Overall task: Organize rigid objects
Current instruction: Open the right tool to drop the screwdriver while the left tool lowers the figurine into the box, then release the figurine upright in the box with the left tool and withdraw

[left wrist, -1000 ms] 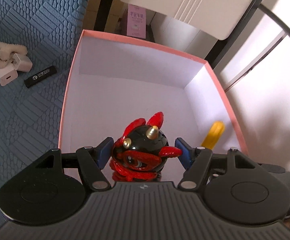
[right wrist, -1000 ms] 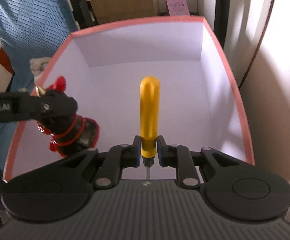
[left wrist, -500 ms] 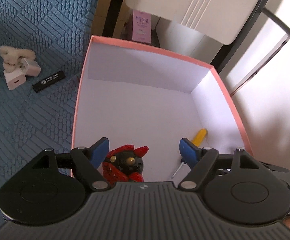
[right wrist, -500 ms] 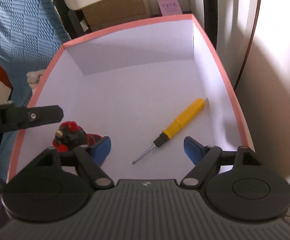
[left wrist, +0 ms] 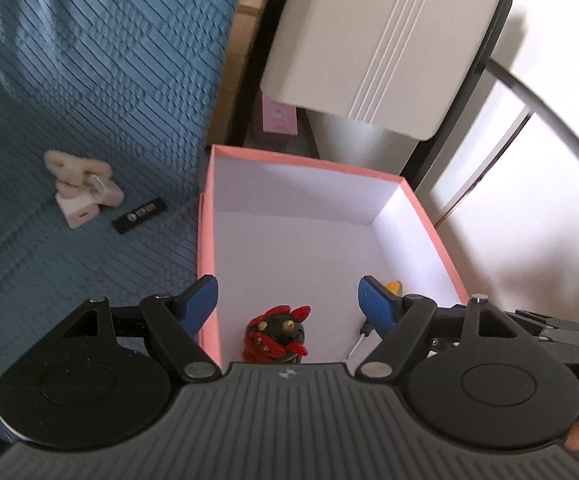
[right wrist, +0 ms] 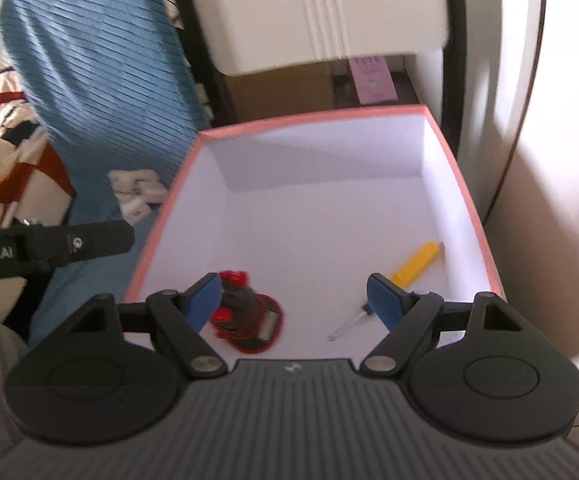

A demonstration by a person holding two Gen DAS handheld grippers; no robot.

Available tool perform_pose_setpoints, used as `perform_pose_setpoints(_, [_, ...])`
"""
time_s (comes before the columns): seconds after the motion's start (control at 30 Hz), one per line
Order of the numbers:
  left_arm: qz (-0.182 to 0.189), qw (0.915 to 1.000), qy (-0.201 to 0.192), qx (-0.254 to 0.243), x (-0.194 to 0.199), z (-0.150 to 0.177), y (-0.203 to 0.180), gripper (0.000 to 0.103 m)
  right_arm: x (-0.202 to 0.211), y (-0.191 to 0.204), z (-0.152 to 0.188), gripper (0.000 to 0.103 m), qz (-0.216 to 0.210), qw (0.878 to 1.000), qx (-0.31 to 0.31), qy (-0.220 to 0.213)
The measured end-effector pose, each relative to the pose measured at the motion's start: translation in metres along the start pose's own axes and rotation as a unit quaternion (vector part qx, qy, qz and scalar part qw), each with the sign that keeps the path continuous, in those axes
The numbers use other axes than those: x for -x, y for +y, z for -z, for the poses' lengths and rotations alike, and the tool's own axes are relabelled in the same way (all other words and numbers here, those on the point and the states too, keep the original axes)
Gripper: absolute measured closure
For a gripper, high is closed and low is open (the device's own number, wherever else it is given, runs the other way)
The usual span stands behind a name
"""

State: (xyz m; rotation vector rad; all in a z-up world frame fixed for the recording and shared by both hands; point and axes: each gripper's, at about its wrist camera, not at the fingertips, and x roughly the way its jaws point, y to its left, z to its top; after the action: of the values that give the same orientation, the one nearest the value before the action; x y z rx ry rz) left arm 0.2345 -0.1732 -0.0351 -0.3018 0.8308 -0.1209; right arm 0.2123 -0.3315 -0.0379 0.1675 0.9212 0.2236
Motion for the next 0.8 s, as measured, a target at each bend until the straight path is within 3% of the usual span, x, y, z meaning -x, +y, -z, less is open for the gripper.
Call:
perform_pose_setpoints(0.43, [0.004,0.9987,-0.051,0.008,0.088,0.018,0.033,0.022,0.054,0.064,0.02,0.021,-0.012,0.998,0.039,-0.038])
perform_pose_setpoints(0.8, [0.014,0.998,-0.062,0.006,0.125,0.049,0.073,0.022,0.069,0.115,0.052,0.021,-0.007,0.997,0.049,-0.054])
